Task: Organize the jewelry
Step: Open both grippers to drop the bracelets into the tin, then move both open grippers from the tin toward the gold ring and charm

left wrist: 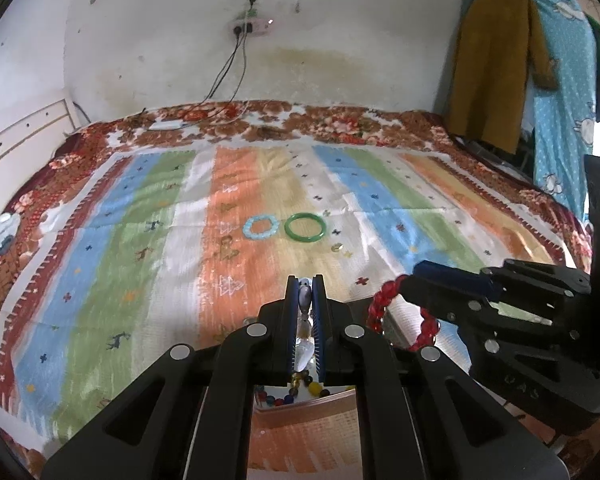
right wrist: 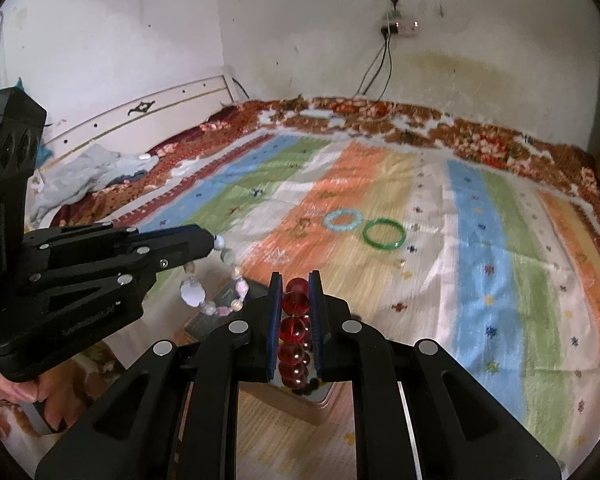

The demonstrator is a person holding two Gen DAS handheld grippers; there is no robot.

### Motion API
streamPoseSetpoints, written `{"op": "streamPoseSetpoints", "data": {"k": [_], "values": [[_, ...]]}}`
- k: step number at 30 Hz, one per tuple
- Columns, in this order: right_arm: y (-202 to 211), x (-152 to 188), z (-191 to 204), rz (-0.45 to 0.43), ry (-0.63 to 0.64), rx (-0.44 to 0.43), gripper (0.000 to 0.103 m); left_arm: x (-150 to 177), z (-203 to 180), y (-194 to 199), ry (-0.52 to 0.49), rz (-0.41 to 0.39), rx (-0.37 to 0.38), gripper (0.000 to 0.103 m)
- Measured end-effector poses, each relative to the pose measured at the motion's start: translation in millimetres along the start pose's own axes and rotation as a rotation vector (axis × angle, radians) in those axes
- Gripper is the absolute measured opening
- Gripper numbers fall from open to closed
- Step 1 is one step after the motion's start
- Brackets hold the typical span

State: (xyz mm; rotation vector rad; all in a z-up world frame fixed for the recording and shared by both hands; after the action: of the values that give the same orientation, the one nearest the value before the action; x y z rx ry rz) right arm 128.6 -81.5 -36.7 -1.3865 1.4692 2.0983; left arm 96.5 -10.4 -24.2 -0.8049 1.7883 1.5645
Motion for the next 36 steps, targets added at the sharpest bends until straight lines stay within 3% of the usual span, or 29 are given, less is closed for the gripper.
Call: {"op": "streamPoseSetpoints", "data": {"k": [3, 4, 6, 11, 20, 29, 36], "values": [[-1, 1, -4, 0.006, -0.009, 0.027, 0.018, 0, 8, -1, 0.047, 0.012, 0.003, 0.023], [-1, 1, -5, 0.002, -0.011, 0.031, 0.026, -1, 12, 0, 0.06, 0.008, 0.001, 0.023], [0, 1, -8, 0.0, -0.024, 0.031, 0.031, -2, 17, 0, 0.082, 0.007, 0.002, 0.024], [-3, 1, -14, 0.008, -0.032, 0.042, 0.032, -1, 23, -2, 0.121, 0.023, 0.013, 0.025], [-9, -3, -31, 0.007, -0.068, 0.066, 0.042, -3, 28, -11, 0.14, 0.046, 0.013, 0.041], [-22, -11, -63, 0.038, -0.144, 0.088, 0.052, -16, 39, -35, 0.121, 0.09, -0.029, 0.05], [-43, -16, -69, 0.076, -0.146, 0.077, 0.053, -22, 53, -59, 0.168, 0.151, 0.005, 0.054]]}}
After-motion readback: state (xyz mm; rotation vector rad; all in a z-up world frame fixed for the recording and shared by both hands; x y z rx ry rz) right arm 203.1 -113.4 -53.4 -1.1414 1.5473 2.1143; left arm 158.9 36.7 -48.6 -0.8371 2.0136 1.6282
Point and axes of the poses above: each gripper's, at about its wrist camera, not at the fingertips, and y roughly against the way its jaws point, z to its left, x to its underside, the point moved 7 cm from there along -y, roughly the way its jaws point, and after that the axes turned 1 degree about z, right-handed, at the moved point
